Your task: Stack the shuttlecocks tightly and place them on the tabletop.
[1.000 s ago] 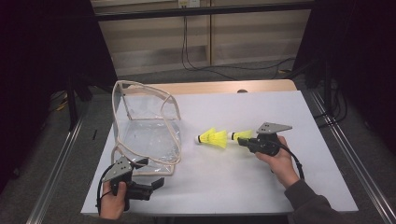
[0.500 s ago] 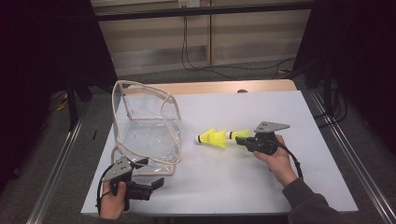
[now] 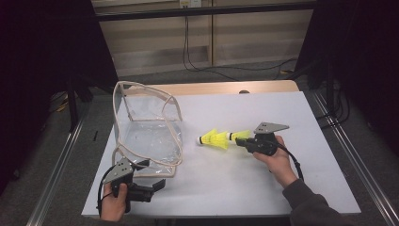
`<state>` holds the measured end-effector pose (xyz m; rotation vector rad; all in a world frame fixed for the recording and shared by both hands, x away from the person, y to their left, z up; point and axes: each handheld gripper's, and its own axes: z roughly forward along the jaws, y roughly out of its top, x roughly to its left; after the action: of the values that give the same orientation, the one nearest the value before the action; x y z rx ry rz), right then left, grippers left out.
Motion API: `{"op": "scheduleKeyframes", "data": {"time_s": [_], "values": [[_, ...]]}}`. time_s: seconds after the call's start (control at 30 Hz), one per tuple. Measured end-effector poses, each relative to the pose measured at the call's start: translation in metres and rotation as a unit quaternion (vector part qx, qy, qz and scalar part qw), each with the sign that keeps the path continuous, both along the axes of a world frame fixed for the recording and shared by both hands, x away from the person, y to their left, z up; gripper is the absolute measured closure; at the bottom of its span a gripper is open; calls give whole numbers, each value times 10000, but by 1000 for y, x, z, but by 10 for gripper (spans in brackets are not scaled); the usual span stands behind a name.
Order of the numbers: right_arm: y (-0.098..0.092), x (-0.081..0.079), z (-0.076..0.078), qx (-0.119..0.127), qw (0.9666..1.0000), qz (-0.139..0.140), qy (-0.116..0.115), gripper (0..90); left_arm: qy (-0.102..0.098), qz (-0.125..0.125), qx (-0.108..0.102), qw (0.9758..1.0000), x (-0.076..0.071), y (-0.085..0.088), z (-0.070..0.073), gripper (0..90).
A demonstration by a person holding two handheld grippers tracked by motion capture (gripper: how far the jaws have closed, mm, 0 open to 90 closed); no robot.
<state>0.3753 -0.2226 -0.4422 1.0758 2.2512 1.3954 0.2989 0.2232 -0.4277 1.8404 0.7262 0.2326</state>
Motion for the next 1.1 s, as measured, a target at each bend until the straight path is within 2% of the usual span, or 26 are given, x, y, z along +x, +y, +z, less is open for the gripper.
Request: {"op": "scheduleKeyframes", "data": {"time_s": [1.1], "values": [[15,5,-4,-16,9999,122,51,886,-5,5,8,10000,0,0,0,21]]}}
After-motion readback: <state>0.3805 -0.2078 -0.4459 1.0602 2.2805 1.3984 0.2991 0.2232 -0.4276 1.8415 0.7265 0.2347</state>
